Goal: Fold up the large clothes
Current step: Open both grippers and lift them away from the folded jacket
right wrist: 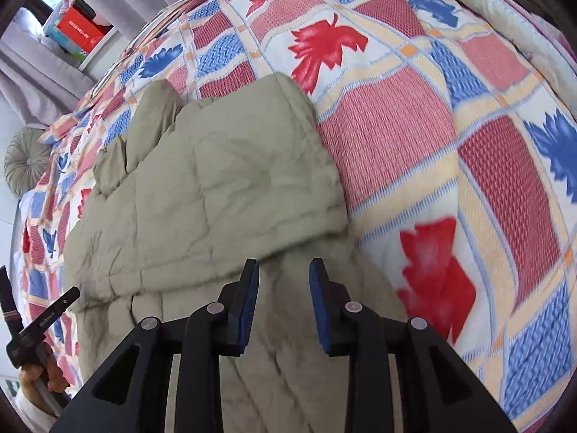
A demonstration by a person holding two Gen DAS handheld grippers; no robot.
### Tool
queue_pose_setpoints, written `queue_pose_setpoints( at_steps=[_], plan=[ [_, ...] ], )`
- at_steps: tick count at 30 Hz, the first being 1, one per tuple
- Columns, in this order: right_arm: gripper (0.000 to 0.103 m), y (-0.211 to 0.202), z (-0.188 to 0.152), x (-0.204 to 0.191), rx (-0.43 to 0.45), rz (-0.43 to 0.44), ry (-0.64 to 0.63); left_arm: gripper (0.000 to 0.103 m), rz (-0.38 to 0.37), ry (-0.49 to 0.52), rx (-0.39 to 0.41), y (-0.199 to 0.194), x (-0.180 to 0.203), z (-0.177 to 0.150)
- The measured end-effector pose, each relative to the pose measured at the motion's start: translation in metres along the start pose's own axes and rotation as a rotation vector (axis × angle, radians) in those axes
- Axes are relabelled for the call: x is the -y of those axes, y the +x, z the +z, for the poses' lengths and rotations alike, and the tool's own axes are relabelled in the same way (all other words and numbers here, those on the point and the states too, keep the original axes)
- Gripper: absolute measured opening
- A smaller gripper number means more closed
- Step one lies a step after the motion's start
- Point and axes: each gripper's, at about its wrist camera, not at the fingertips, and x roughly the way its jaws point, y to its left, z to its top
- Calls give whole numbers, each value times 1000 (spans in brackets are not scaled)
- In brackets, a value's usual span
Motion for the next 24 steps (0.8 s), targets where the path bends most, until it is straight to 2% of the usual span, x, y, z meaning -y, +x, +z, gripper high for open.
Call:
queue_pose_setpoints(
  at_steps=[7, 8, 9, 10, 11, 19, 24],
  plan=[
    [34, -9, -32, 2, -45, 6, 21, 14, -19, -7, -33, -10, -7, -27],
    [35, -10, -34, 1, -50, 6, 21, 24, -21, -10, -38, -12, -8, -30],
    [35, -11, -38, 1, -54, 7, 23, 81, -20, -15, -43, -13, -9, -33],
    [35, -12, -40, 1, -56, 10, 25, 101, -3, -30, -38, -17, -11, -36],
    [35, -14, -43, 1, -60, 12, 28, 102, 3, -38, 1, -24, -12, -40],
    [36, -27, -60, -3, -80, 29, 51, 102, 12, -15, -22, -38, -18, -56],
    [47, -43, -74, -5, -95, 48, 65, 102, 12, -25, -51, -48, -27, -69]
  ],
)
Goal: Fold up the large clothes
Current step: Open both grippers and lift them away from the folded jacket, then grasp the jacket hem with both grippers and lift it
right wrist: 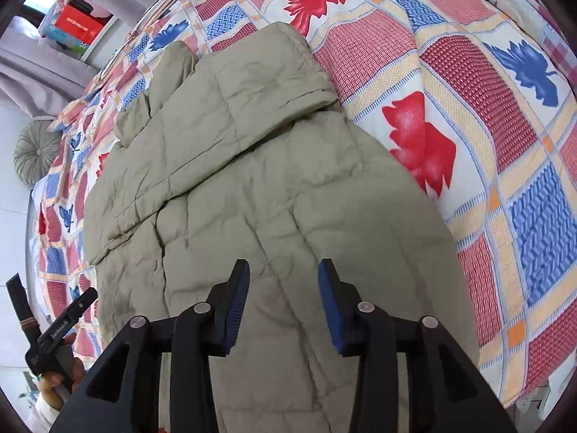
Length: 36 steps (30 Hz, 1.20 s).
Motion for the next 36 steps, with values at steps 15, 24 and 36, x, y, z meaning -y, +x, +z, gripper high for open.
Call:
queue_pose_setpoints(
  at_steps=[15, 24, 36],
  plan=[
    [80, -53, -43, 12, -19, 63, 95, 102, -32, -39, -128, -37, -35, -58],
    [87, -74, -61, 25, -25, 143, 174, 102, -127, -98, -180, -53, -49, -84],
    [88, -75, -90, 55, -33, 246, 327, 102, -298, -174, -263, -56, -67, -110]
  ],
)
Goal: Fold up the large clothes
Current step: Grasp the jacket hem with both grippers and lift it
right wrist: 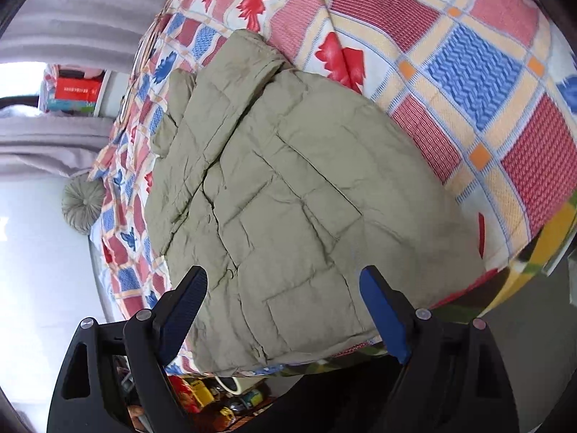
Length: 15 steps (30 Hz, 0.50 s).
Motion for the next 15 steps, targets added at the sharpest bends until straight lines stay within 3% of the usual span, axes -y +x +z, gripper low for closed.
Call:
queue_pose_setpoints(
  at_steps=[6, 15],
  plan=[
    [89, 14, -14, 34, -128, 6, 126, 102, -79, -93, -63, 9, -29, -18],
    [89, 42, -37, 83, -189, 75, 326, 102, -203, -259, -153, 33, -76, -44]
  ],
)
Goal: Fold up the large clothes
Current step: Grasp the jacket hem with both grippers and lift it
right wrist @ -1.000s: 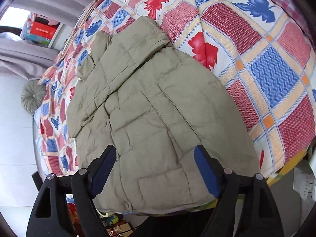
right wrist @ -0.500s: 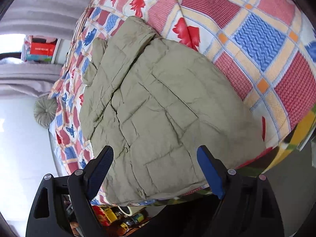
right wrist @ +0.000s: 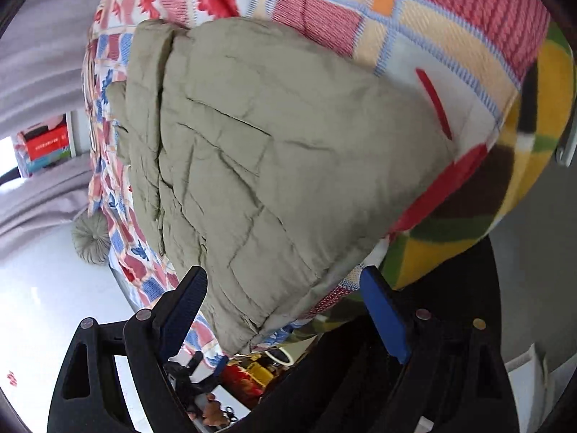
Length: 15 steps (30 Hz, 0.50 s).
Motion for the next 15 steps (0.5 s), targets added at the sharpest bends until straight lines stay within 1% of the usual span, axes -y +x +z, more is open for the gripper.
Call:
queue_pose_setpoints(
  at_steps=[3, 5, 10, 15],
  plan=[
    [89, 14, -1, 1, -36, -5, -2, 102, -17, -35, -40, 10, -12, -5],
    [89, 23, -3, -1, -55, -3, -6, 102, -27, -45, -59, 18, -14, -5],
    [89, 36, -4, -7, -68, 25, -14, 102, -57, -26, -71, 36, -4, -2],
    [89, 40, 0, -13, -56, 25, -19, 102, -71, -20, -70, 53, 8, 5]
  ],
)
